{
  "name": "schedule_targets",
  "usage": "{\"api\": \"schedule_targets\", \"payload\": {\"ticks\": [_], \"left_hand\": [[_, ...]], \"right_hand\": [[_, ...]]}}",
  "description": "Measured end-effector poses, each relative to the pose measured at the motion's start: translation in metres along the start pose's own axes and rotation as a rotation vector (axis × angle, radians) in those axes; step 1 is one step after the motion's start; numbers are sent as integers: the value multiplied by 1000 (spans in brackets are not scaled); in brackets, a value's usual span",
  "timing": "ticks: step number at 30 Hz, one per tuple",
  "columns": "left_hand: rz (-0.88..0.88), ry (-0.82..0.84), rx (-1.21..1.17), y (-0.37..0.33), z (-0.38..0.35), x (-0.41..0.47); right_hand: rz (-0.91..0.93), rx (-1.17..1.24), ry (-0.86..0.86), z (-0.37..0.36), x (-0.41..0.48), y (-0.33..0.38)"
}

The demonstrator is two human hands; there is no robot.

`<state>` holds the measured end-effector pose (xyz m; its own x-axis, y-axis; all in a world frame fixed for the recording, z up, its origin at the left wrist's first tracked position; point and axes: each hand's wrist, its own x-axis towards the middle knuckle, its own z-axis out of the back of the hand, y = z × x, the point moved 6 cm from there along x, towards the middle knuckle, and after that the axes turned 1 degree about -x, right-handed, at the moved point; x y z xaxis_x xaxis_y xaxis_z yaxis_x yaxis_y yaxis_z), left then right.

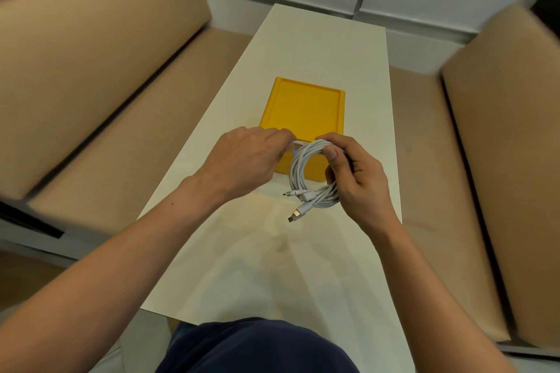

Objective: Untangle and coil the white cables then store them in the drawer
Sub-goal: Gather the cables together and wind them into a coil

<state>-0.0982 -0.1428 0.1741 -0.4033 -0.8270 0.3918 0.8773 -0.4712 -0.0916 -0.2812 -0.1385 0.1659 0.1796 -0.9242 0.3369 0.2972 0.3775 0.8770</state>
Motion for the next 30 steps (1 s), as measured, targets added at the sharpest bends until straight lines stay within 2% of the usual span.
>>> {"api": "schedule_targets", "payload": {"ticks": [3,6,9,12,16,23,26,30], "left_hand": [[88,69,-238,1,0,-1],[268,183,-600,8,0,-3],[410,247,-846,17,2,-7],[509,270,-989,20,-2,-12],[668,276,-1315,22,-9,-19],[587,121,-1448,24,-2,-26],[552,134,-1543,21,-2,-31],[447,238,-1721,12,0,-30]], "right_hand": [[-8,3,1,1,0,-1],[-24,17,-1,4,-1,-5],[-44,31,-20,7,-1,-10],[-25,-9,-3,5,0,-12],[25,-121,0,4,7,-15],[56,-209,28,-3,11,-17],[58,-224,33,-8,12,-16],[17,-208,24,-13,14,-18]]}}
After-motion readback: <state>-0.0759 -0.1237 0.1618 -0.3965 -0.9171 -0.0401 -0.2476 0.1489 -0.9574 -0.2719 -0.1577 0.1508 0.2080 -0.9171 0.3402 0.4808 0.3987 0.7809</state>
